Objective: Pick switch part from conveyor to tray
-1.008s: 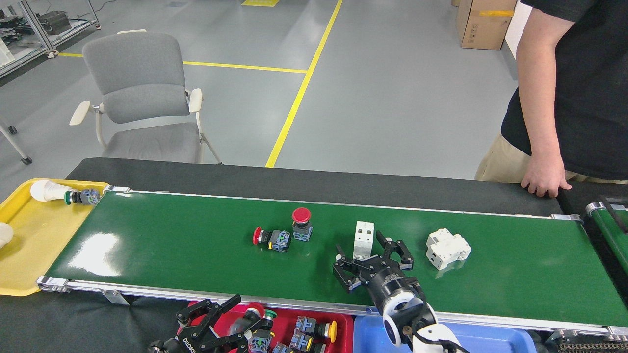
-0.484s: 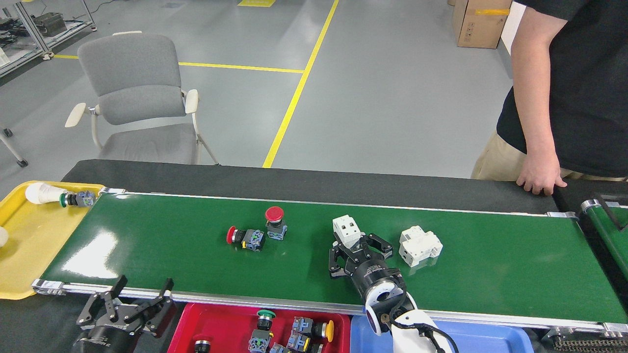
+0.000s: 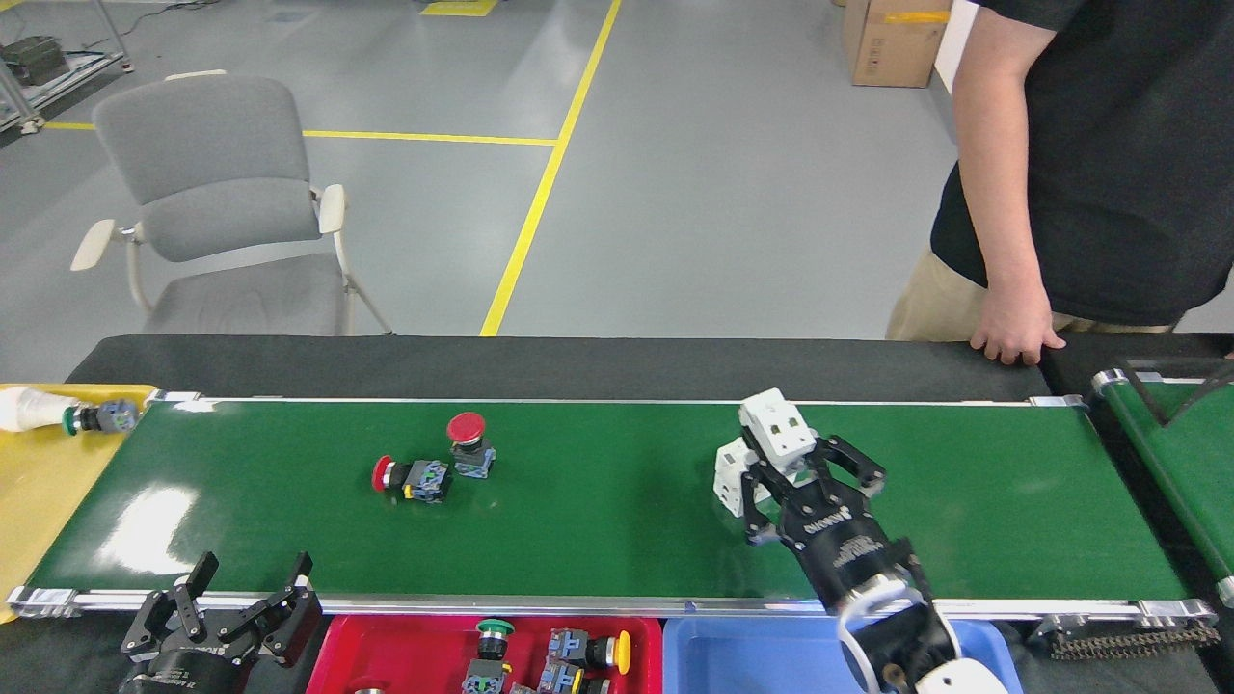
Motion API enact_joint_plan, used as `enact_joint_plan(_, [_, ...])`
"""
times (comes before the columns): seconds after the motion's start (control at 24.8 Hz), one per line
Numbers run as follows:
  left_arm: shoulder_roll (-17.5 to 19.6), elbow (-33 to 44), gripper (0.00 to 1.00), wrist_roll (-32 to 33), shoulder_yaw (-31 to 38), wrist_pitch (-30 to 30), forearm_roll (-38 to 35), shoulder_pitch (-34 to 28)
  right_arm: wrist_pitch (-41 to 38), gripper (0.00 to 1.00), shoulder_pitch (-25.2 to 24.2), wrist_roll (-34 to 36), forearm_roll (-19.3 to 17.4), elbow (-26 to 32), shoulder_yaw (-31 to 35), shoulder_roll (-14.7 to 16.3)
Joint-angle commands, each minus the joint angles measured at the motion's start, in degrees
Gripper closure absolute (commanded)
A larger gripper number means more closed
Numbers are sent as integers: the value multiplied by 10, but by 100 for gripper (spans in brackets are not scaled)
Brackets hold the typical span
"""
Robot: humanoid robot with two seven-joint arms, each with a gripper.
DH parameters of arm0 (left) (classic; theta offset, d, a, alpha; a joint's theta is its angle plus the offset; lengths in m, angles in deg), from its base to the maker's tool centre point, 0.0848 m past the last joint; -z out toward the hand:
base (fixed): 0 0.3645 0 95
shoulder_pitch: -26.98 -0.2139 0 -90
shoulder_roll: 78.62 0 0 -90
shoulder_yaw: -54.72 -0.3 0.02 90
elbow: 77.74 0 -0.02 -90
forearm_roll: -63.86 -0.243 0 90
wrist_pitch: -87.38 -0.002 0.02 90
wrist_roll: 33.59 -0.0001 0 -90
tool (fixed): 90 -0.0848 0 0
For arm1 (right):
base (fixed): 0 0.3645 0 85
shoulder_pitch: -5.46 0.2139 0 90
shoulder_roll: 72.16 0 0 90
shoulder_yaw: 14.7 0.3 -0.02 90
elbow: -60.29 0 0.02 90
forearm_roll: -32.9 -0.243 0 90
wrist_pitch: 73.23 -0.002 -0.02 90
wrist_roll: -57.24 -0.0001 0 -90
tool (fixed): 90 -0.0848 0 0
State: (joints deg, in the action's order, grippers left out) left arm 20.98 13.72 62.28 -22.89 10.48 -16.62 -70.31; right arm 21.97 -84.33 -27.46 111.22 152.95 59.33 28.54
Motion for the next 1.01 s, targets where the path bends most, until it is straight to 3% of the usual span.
enact_joint_plan(0.0, [1,4,0,3,1,-2,-1,9,-3,89,-26,22,-4,10,25,2])
enact_joint_plan(0.2, [0,-17,0,3,10,-10,-1,11,-8,86,-117,33,-7,28,33,0])
enact_joint_plan(0.28, [2,-28,0,3,10,-18,0,14,-13,76,-153,34,-7,40,34,-1])
enact_joint_plan(0.32, [2,-33,0,3,10,-19,0,18,-12,56,-162,34,-7,45,35,-2])
enact_joint_plan(0.36, [2,-42,0,3,10,-19,-1,26,-8,21,-164,34,-7,47,35,-5])
enact_joint_plan(0.4, [2,-52,0,3,10,-20,0,34,-6,0,-164,34,-7,51,37,-9])
enact_joint_plan(0.73, [15,-177,0,2,10,-40,-1,131,-7,1,-149,32,-7,83,48,-23])
enact_joint_plan(0.89, [34,-227,2,1,9,-69,-1,168,-6,1,-137,26,-7,82,52,-70])
enact_joint_plan(0.97, [38,-251,12,-2,8,-94,-1,183,-7,1,-130,26,-7,83,52,-84])
